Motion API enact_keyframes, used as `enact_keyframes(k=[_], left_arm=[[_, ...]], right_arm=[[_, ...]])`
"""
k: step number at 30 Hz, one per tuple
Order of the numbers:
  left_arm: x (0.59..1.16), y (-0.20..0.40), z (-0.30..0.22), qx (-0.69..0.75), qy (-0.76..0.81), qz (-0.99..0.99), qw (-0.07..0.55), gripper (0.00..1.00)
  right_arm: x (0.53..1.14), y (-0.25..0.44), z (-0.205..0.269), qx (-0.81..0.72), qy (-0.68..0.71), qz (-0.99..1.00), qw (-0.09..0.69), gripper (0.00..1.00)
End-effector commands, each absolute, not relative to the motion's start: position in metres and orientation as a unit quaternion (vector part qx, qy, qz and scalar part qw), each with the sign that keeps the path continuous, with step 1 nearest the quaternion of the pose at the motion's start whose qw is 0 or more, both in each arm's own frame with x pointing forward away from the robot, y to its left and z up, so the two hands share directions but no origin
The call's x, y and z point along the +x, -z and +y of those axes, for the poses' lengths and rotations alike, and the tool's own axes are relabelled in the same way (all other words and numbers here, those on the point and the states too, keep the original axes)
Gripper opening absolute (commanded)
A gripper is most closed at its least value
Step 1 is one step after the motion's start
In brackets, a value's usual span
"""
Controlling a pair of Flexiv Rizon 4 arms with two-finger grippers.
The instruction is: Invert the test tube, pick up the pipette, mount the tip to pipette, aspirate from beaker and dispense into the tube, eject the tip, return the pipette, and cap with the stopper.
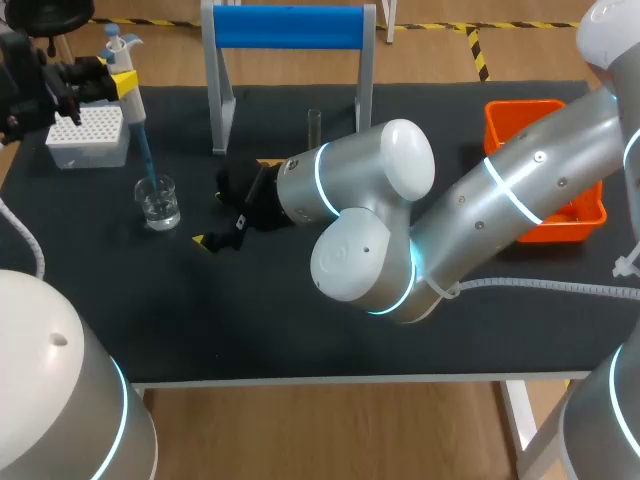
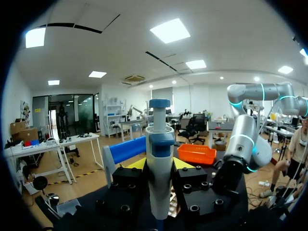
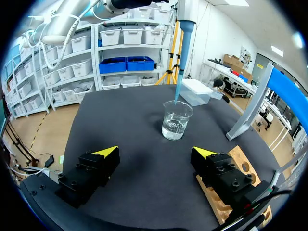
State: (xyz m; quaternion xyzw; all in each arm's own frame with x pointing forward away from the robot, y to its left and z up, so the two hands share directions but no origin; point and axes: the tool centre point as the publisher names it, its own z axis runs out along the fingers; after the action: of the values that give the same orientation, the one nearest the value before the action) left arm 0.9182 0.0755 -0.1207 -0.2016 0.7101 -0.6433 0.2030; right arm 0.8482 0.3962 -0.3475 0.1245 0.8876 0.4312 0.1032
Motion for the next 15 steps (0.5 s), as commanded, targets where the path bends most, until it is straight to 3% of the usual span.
enact_keyframes(k=[1,15], left_arm=[[0.922,0.13,0.076,-0.203,0.646,0.707,0.202,0.0],[0.924,0.156,0.079,-0.21,0.645,0.705,0.207,0.0]], right_arm=[[0.848,0.349,0.396,0.125,-0.433,0.887,0.103,1.0],[0.848,0.349,0.396,0.125,-0.433,0.887,0.103,1.0]])
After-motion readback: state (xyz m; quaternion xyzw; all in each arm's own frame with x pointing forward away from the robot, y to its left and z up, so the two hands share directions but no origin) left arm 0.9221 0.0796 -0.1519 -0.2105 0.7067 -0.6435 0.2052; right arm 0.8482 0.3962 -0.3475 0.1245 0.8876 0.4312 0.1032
